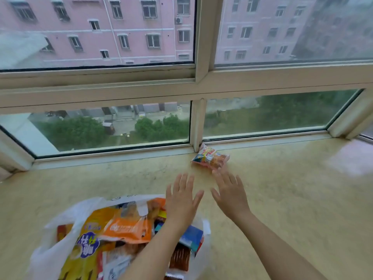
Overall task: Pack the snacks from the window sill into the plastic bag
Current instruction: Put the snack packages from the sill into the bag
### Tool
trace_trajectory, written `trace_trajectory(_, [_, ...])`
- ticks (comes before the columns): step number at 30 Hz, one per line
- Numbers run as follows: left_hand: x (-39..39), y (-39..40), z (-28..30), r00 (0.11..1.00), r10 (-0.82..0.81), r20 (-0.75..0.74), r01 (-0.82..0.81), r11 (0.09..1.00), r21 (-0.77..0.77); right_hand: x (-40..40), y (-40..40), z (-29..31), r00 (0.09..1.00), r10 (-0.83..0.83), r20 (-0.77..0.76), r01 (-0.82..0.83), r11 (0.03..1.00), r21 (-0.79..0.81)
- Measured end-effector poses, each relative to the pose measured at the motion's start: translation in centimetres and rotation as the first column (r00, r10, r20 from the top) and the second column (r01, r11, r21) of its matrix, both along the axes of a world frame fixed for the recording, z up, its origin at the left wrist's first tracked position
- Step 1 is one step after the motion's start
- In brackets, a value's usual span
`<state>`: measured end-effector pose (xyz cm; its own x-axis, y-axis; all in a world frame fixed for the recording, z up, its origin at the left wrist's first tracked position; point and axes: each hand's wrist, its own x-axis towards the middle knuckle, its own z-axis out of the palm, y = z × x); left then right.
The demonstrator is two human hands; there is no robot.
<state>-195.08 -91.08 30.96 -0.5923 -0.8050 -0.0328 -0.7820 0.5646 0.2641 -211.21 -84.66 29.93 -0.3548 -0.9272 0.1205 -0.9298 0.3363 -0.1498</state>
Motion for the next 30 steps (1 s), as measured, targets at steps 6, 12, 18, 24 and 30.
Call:
trace_trajectory(6, [-6.4, -4.9, -5.6, 0.995, 0.102, 0.004, -0.102, 0.993, 0.064, -6.2, -8.3, -7.8, 1.0, 0.016, -0.011, -0.015, 0.996, 0.091])
trace_trajectory(12, [-6.9, -7.1, -11.5, 0.988, 0.099, 0.115, -0.099, 0.995, -0.008, -10.6, -14.3, -14.4, 0.992, -0.013, -0.128, 0.037, 0.981, 0.188])
trace_trajectory(18, [-6.6, -7.8, -12.8, 0.986, 0.079, 0.144, -0.077, 0.997, -0.017, -11.0, -15.5, -16.1, 0.993, -0.054, -0.109, 0.079, 0.969, 0.234])
trace_trajectory(24, [-7.0, -7.8, -12.5, 0.986, 0.118, 0.12, -0.121, 0.992, 0.024, -9.0, -13.9, -17.1, 0.989, -0.127, 0.081, 0.118, 0.986, 0.116])
trace_trajectory(30, [-5.2, -6.8, -10.6, 0.985, 0.062, 0.162, -0.065, 0.998, 0.009, -6.4, -11.8, -16.1, 0.96, -0.177, 0.218, 0.145, 0.977, 0.158])
